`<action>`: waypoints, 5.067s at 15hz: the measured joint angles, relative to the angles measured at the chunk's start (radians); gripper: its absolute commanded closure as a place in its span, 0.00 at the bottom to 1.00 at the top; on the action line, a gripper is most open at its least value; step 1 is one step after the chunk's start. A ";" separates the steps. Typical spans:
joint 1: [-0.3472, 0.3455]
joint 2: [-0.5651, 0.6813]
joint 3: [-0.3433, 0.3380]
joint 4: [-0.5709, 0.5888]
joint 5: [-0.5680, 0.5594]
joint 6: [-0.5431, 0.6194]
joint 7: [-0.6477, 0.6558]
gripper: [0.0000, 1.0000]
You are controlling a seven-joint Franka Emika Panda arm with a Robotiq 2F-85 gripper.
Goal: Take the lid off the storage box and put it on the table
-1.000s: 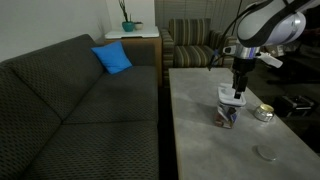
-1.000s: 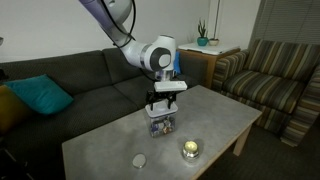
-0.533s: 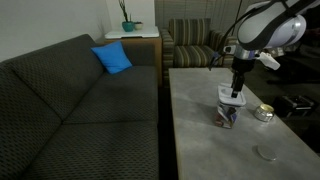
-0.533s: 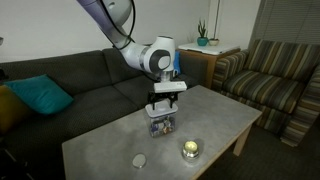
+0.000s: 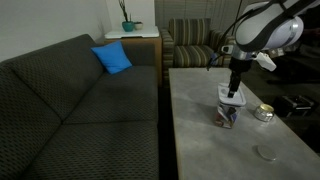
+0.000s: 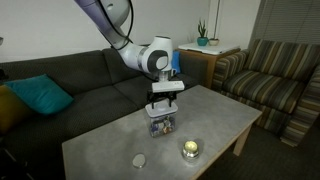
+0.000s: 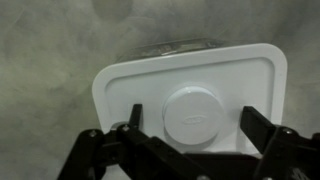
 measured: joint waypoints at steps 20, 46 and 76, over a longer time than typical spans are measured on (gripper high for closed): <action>0.017 -0.014 0.010 0.003 0.000 0.057 0.008 0.71; -0.155 -0.325 -0.030 -0.611 -0.052 0.233 0.112 0.71; -0.106 0.089 -0.063 -0.272 -0.013 0.383 0.674 0.71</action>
